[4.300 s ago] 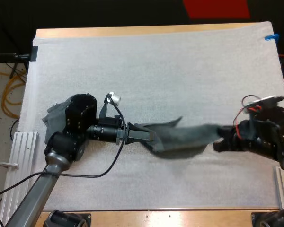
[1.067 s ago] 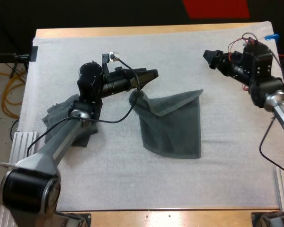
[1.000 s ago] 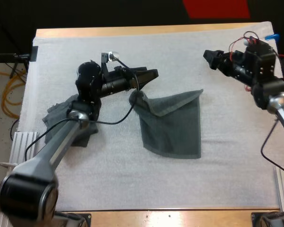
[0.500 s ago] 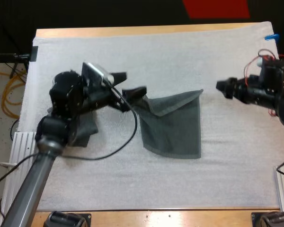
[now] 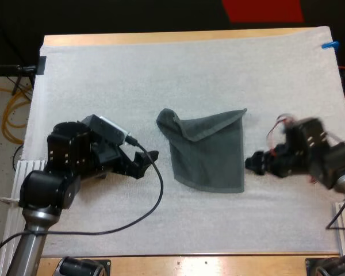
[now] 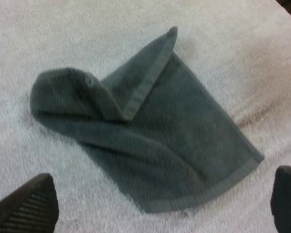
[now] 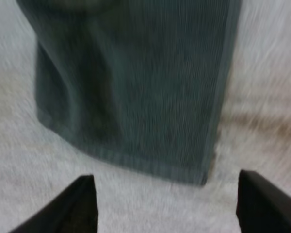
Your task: Pick towel from pile fold and stack
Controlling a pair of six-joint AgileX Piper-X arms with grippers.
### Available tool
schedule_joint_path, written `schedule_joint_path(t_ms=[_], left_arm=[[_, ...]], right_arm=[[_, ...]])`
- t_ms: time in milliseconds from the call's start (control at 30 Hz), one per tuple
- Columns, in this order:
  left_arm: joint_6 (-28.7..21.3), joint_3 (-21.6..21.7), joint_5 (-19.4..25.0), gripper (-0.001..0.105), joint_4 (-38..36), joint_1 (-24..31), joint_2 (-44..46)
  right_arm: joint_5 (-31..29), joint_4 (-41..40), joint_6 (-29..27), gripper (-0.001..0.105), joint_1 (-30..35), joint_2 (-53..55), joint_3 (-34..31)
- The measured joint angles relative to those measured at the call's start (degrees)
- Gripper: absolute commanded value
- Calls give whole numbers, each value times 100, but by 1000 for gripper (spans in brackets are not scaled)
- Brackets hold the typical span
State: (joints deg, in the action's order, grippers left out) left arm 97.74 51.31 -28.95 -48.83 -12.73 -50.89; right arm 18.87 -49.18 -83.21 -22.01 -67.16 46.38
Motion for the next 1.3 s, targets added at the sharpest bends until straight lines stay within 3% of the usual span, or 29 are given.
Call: schedule_joint_path(t_ms=[200, 533, 633, 800, 933, 1133, 1300], left_arm=[[0, -212, 13, 85, -85, 0, 87], [0, -215, 20, 85, -221, 0, 87], [0, -215, 20, 85, -311, 0, 87], [0, -215, 20, 85, -374, 0, 87], [0, -215, 28, 85, -374, 0, 87], [0, -215, 28, 85, -374, 0, 87], [0, -215, 28, 85, -374, 0, 87]], right_arm=[[276, 1206, 858, 59, -161, -464, -849], [1023, 1848, 1125, 55, -161, -1659, -989], [1081, 1866, 1125, 43, -161, -1851, -989], [1358, 1981, 1142, 0, -161, -1946, -989], [1605, 2017, 1277, 0, -294, -1943, -989], [1653, 2311, 1792, 0, -1474, -1943, -989], [1683, 3486, 2901, 0, -2826, -1943, -989]])
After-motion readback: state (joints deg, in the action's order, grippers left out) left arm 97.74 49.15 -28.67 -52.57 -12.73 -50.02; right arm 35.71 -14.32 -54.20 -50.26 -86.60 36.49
